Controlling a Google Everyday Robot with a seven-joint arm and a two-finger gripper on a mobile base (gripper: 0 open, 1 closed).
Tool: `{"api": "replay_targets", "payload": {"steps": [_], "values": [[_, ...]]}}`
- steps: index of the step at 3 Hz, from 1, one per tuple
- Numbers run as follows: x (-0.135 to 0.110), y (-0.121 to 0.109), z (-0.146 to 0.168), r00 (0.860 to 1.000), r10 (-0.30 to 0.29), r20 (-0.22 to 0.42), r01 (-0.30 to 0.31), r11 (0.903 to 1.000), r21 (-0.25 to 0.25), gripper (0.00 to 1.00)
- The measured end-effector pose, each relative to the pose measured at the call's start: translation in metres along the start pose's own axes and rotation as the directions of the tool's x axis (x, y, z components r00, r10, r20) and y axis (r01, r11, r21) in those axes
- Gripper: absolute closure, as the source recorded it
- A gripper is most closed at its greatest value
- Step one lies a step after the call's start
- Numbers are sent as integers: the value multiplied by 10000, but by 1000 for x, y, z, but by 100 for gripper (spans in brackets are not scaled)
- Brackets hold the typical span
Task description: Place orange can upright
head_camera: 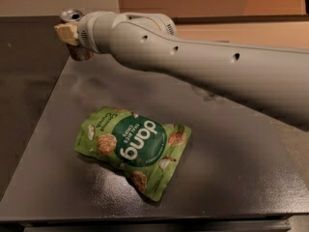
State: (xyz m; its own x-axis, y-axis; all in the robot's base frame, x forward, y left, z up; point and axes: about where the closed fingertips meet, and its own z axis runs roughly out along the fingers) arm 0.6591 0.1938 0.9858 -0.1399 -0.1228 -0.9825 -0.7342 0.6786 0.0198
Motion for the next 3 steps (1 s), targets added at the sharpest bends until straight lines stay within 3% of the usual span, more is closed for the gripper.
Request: {"api": "replay_targets", "payload": {"steps": [2,3], "values": [[10,26,18,9987,241,450,-215,9981,-585,100],[22,28,29,9987,204,463,-157,9948,-1011,100]]}}
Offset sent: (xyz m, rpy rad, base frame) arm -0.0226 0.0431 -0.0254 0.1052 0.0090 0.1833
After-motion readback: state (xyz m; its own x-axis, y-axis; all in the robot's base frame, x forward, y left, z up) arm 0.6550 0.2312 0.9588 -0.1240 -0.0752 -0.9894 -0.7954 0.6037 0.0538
